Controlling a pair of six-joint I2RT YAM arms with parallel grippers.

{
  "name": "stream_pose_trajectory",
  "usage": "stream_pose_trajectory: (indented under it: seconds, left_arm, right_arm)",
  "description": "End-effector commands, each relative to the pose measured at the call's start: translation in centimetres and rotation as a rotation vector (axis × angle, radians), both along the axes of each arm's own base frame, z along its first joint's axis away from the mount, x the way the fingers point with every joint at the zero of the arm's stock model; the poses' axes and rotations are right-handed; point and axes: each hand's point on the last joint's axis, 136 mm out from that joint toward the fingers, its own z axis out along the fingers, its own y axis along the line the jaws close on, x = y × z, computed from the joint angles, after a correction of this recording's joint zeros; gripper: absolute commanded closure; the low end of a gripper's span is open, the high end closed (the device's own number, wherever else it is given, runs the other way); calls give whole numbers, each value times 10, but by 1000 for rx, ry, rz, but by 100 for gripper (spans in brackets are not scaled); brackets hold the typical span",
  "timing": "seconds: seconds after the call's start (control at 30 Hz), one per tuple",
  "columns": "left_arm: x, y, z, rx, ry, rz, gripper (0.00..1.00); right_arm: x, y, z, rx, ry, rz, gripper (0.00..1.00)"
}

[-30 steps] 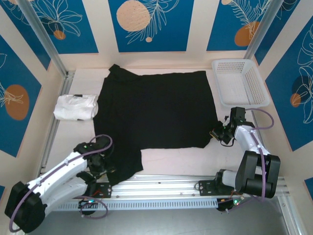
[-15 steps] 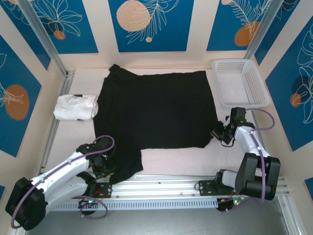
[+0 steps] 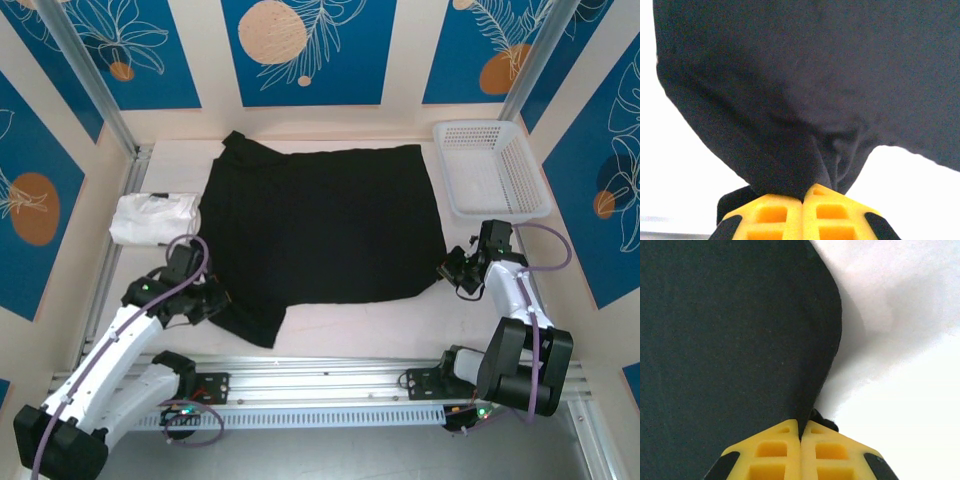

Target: Fold the inside-out t-shirt

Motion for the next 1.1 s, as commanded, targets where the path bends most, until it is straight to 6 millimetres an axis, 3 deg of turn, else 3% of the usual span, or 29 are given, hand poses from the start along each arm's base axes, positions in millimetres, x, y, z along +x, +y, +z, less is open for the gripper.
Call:
stream_pose_trajectory:
  seconds: [0.0, 0.43, 0.73, 1.07]
  left_arm:
    - [28, 8, 24, 29, -126, -27, 100]
    - [115, 38, 82, 37, -370, -14, 100]
    - [155, 54, 86, 43, -401, 15, 100]
    - [176, 62, 90, 51, -425, 38, 100]
  right_arm:
    - [17, 3, 16, 34, -57, 6, 99]
    - [48, -4, 33, -15, -86, 44, 99]
    - [74, -7, 43, -113, -89, 74, 99]
    - [96, -11, 42, -160, -77, 86, 99]
